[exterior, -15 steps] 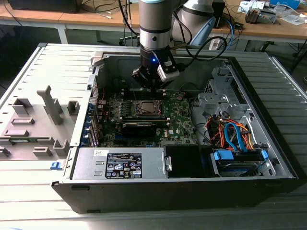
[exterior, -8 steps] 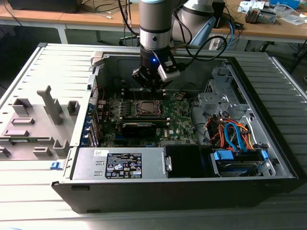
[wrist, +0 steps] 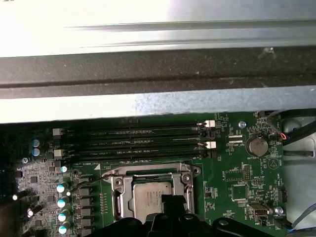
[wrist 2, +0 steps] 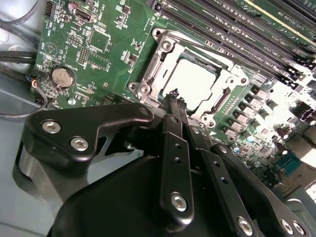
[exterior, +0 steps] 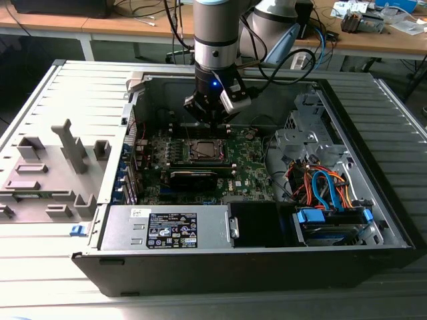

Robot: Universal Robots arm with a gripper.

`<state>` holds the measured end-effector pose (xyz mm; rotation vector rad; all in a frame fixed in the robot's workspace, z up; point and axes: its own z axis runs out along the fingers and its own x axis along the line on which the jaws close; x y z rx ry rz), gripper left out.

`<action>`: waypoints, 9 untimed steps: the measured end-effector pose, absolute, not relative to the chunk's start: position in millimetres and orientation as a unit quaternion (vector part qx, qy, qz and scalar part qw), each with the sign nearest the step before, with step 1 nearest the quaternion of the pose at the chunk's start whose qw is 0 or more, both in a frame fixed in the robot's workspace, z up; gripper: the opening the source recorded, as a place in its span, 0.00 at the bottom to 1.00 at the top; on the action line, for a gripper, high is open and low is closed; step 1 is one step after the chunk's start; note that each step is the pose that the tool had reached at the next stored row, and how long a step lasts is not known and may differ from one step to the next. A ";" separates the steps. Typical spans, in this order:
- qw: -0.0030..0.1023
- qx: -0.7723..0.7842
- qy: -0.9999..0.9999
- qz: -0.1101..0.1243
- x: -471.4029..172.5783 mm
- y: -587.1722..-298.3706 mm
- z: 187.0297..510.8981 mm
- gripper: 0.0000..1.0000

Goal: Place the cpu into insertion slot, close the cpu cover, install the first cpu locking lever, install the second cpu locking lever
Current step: 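Install the second cpu locking lever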

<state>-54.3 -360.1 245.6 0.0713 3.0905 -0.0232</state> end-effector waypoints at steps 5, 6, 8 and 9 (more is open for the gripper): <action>0.025 0.017 1.000 -0.007 -54.3 -360.1 245.6 0.11; 0.025 0.015 1.000 -0.007 -54.3 -360.1 245.6 0.11; 0.025 0.012 1.000 -0.007 -54.4 -360.1 245.6 0.11; 0.025 0.010 1.000 -0.007 -54.4 -360.1 245.6 0.11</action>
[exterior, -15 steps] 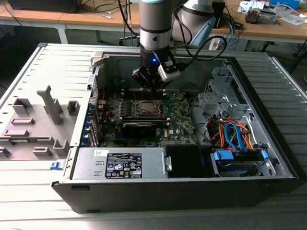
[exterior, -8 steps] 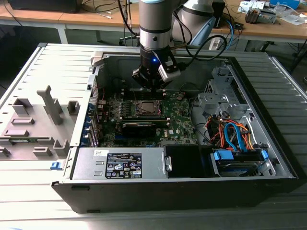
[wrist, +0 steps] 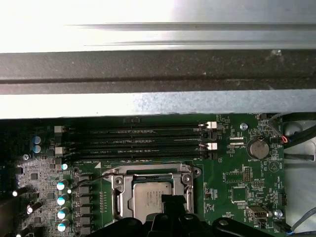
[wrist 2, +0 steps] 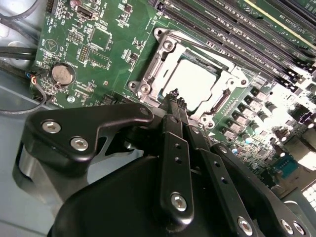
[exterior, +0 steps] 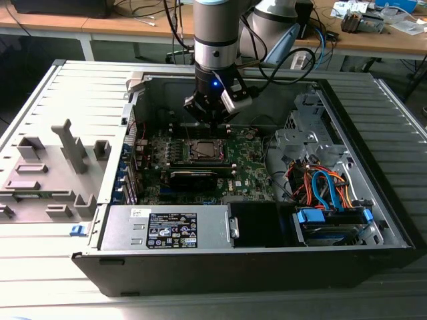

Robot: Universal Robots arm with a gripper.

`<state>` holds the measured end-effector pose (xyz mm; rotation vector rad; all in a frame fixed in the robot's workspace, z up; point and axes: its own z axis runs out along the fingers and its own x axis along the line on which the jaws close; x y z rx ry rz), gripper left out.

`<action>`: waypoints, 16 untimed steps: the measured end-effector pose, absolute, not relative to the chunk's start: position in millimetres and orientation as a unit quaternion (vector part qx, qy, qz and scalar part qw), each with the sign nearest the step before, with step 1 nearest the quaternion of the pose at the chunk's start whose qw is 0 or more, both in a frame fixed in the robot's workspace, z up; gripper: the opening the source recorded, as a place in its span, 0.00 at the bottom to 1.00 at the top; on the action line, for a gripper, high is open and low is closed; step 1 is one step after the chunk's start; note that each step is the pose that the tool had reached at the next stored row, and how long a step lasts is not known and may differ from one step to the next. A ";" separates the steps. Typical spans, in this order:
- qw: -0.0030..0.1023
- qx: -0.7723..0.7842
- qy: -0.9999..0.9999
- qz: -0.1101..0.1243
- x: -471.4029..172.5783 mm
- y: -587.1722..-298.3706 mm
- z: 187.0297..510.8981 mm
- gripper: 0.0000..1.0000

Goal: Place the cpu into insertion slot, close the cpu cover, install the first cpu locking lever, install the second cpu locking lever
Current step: 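Install the second cpu locking lever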

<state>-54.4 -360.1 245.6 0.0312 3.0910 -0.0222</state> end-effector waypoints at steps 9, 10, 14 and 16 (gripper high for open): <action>0.024 -0.001 1.000 -0.007 -54.3 -360.2 245.5 0.11; 0.019 -0.001 1.000 -0.007 -54.2 -360.2 245.3 0.11; -0.012 -0.001 1.000 -0.007 -53.7 -360.1 248.1 0.11; -0.012 -0.001 1.000 -0.007 -53.7 -360.2 249.5 0.11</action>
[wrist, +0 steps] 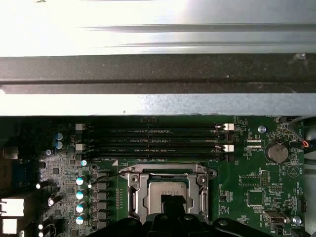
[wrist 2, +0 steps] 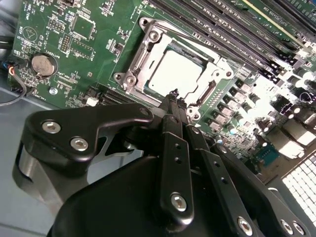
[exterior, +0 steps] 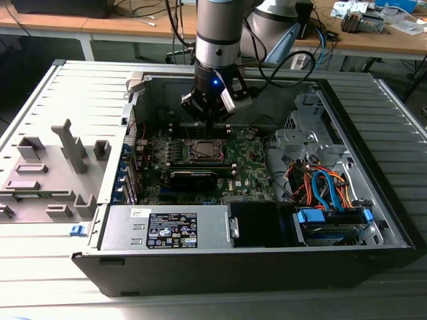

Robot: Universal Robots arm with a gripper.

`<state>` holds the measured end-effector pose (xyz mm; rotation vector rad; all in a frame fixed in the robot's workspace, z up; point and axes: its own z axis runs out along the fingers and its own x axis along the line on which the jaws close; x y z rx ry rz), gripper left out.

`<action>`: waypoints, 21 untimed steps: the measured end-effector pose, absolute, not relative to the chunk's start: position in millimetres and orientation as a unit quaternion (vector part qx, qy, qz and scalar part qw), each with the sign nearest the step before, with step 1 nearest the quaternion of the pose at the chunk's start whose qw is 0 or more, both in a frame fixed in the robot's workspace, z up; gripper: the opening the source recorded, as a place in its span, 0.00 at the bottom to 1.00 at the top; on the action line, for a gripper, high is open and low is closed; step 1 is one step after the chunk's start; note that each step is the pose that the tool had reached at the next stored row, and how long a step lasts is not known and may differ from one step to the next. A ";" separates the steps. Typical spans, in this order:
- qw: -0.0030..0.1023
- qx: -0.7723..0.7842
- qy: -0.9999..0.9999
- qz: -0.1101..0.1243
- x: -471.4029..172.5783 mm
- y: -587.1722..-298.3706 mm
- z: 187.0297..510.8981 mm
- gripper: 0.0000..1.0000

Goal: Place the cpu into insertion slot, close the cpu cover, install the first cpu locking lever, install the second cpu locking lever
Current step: 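Install the second cpu locking lever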

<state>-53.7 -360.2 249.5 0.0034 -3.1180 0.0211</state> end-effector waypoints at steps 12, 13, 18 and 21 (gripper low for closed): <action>0.012 0.001 -1.000 0.007 -54.6 -361.6 254.4 0.11; 0.012 0.001 -1.000 0.007 -54.9 -362.2 254.4 0.11; 0.012 0.001 -1.000 0.007 -56.7 -364.3 254.3 0.11; 0.012 0.001 -1.000 0.007 -60.0 -364.4 254.4 0.11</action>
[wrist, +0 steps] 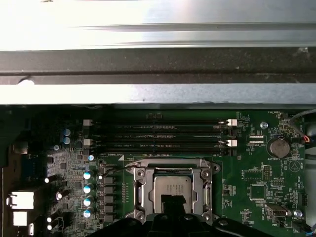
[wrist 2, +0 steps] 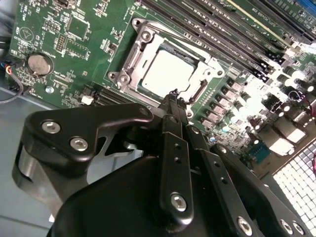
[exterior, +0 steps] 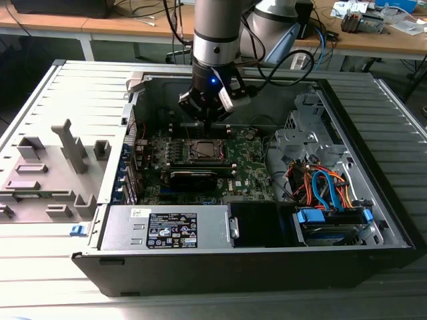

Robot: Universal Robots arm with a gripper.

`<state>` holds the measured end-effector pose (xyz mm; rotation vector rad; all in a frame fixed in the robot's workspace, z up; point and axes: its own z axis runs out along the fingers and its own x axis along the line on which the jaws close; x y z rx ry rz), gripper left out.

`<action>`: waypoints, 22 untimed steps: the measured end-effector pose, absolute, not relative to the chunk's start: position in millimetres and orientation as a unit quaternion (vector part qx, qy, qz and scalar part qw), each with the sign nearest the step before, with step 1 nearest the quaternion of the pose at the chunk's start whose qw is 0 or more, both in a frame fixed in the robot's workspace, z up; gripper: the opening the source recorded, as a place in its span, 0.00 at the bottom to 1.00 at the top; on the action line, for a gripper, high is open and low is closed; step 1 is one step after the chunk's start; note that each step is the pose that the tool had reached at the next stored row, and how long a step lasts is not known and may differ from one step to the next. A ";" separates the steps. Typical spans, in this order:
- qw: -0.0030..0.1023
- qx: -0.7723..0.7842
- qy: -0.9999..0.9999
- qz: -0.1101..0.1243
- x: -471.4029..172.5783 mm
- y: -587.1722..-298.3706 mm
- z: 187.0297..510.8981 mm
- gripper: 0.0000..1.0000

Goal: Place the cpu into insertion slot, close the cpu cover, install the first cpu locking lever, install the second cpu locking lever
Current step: 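Install the second cpu locking lever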

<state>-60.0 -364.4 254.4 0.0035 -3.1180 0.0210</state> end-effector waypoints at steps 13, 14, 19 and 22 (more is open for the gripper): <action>0.012 0.001 -1.000 0.007 -66.7 -364.4 254.4 0.11; 0.012 0.001 -1.000 0.007 -67.0 -364.4 254.4 0.11; 0.012 0.001 -1.000 0.007 -69.6 -364.4 254.4 0.11; 0.012 0.001 -1.000 0.007 -71.4 -364.4 254.4 0.11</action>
